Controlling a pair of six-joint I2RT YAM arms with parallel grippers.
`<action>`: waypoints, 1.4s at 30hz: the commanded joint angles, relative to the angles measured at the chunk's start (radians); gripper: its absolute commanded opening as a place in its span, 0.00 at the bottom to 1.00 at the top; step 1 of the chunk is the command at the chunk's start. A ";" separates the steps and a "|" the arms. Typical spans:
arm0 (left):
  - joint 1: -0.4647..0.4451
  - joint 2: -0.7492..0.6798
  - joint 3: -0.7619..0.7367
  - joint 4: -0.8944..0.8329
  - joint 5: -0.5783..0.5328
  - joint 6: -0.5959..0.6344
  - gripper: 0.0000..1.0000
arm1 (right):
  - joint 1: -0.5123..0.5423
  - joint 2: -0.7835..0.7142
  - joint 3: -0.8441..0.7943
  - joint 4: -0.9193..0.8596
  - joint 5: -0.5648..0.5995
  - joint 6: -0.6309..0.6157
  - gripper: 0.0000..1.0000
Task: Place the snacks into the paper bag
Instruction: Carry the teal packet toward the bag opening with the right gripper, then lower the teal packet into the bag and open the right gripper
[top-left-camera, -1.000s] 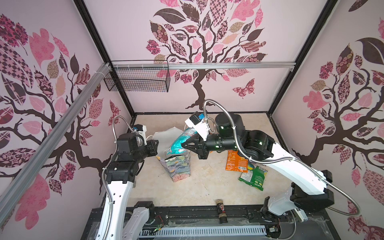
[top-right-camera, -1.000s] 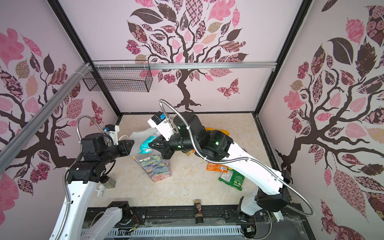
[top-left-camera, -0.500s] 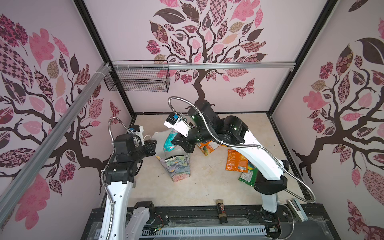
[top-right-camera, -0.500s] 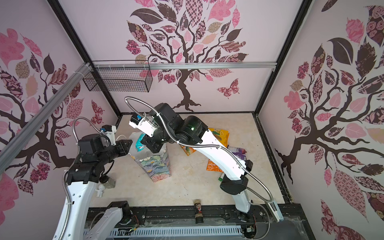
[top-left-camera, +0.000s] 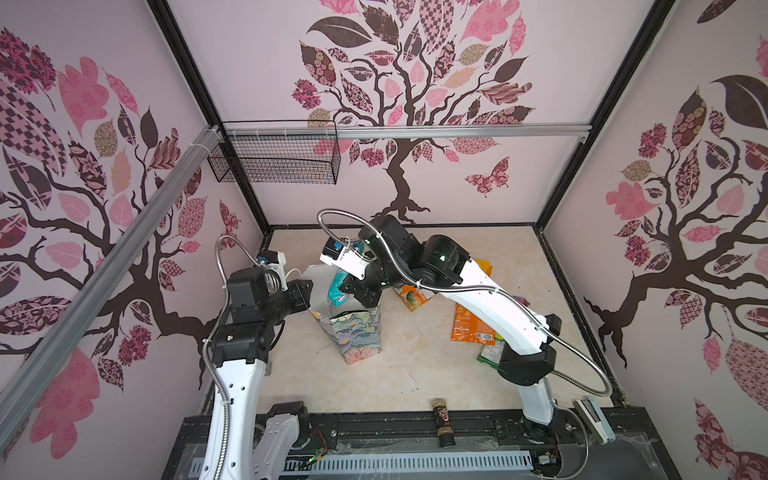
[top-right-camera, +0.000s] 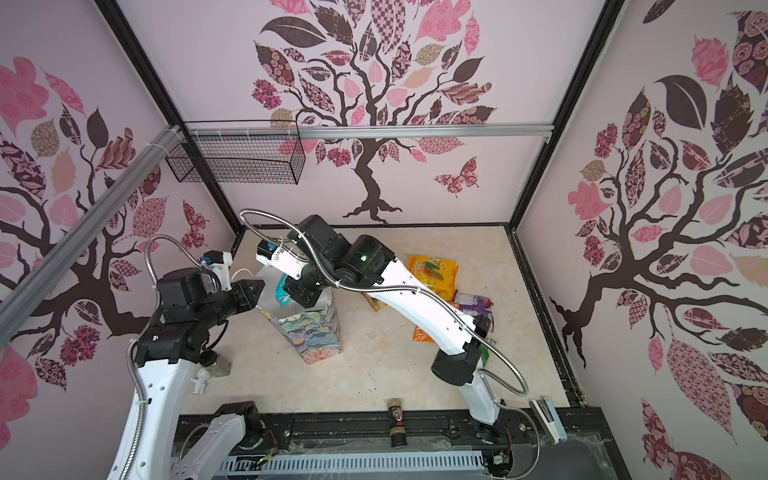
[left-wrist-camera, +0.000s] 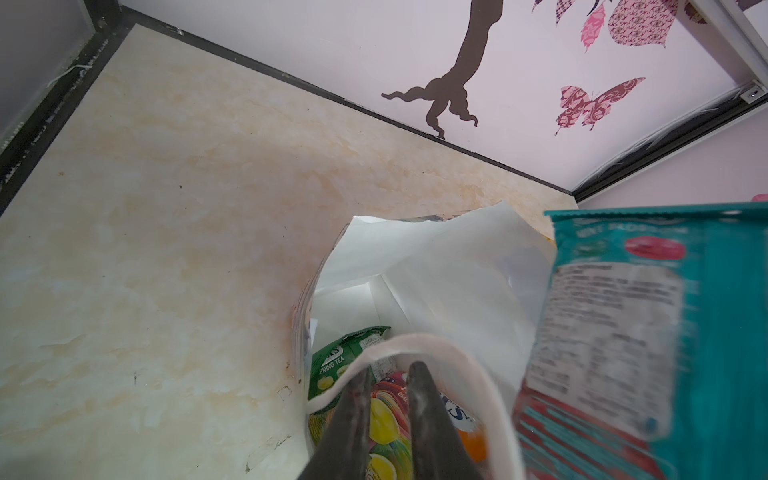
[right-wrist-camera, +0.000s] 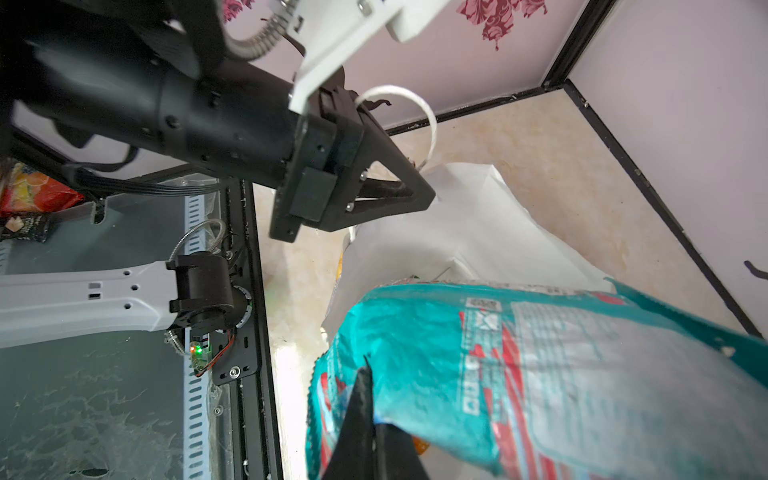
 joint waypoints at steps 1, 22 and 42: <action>0.017 -0.002 -0.022 0.039 0.032 0.001 0.20 | -0.011 0.038 0.075 0.023 -0.011 -0.025 0.00; 0.020 -0.029 -0.028 0.062 0.082 0.008 0.21 | -0.010 0.069 0.019 -0.025 -0.071 -0.008 0.00; 0.019 -0.054 -0.041 0.081 0.120 0.011 0.21 | -0.011 0.125 -0.016 0.030 0.034 0.089 0.00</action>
